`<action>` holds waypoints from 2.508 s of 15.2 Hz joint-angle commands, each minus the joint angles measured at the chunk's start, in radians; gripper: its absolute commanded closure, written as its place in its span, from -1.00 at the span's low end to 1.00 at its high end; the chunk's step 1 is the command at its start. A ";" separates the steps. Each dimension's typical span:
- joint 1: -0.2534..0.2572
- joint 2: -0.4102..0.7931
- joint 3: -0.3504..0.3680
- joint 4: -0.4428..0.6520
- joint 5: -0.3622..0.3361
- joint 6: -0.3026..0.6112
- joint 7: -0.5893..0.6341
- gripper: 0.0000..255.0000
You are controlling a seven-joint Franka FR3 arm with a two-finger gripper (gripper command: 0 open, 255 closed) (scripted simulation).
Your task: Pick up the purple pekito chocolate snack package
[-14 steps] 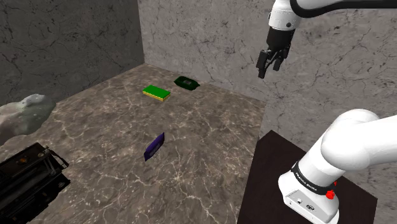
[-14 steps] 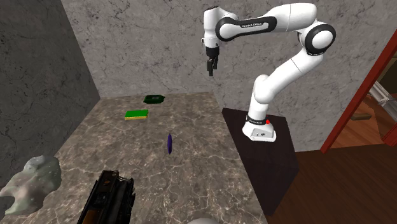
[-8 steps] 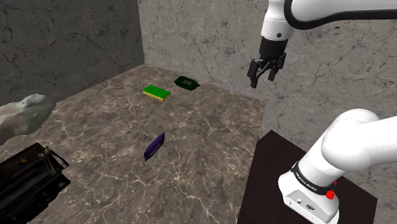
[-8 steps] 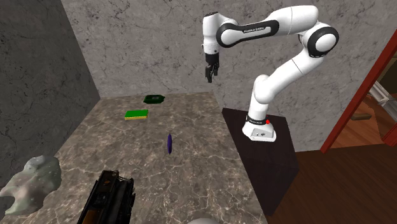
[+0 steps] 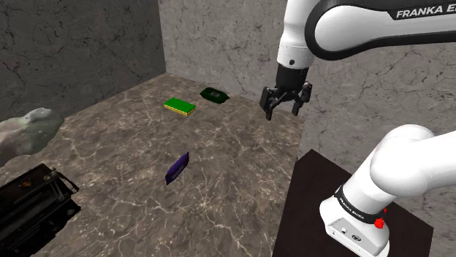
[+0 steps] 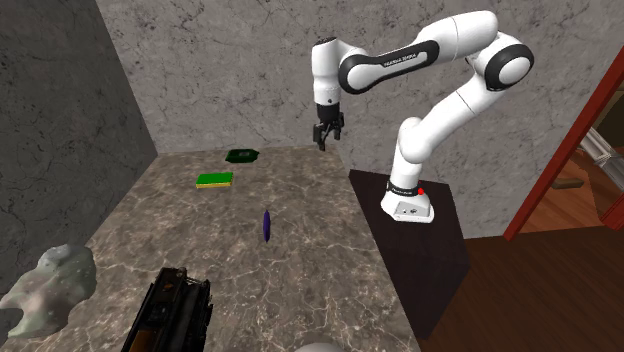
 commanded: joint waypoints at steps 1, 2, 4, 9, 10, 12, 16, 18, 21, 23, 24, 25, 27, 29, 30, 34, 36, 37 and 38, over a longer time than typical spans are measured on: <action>0.005 0.023 0.049 -0.006 0.046 0.034 0.091 -1.00; 0.005 0.042 0.074 -0.003 0.066 0.053 0.135 -1.00; 0.004 0.086 0.125 0.009 0.102 0.093 0.221 -1.00; -0.018 0.227 0.254 0.066 0.161 0.205 0.438 -1.00; -0.026 0.260 0.280 0.082 0.166 0.228 0.483 -1.00; -0.044 0.331 0.333 0.118 0.166 0.275 0.575 -1.00; -0.091 0.493 0.434 0.205 0.120 0.369 0.775 -1.00; -0.112 0.587 0.479 0.256 0.067 0.412 0.888 -1.00; -0.125 0.742 0.524 0.342 -0.052 0.467 1.076 -1.00; -0.107 0.848 0.524 0.407 -0.145 0.490 1.204 -1.00; -0.089 0.899 0.515 0.442 -0.189 0.498 1.264 -1.00; -0.067 0.947 0.501 0.478 -0.230 0.503 1.320 -1.00; -0.035 0.998 0.477 0.521 -0.269 0.507 1.377 -1.00; -0.027 1.016 0.468 0.512 -0.284 0.530 1.385 -1.00; -0.023 1.025 0.463 0.507 -0.293 0.541 1.390 -1.00; -0.003 1.069 0.441 0.491 -0.332 0.591 1.413 -1.00; -0.003 1.068 0.441 0.491 -0.332 0.591 1.412 -1.00; -0.003 1.069 0.441 0.492 -0.332 0.591 1.413 1.00; -0.002 1.069 0.441 0.492 -0.333 0.592 1.413 1.00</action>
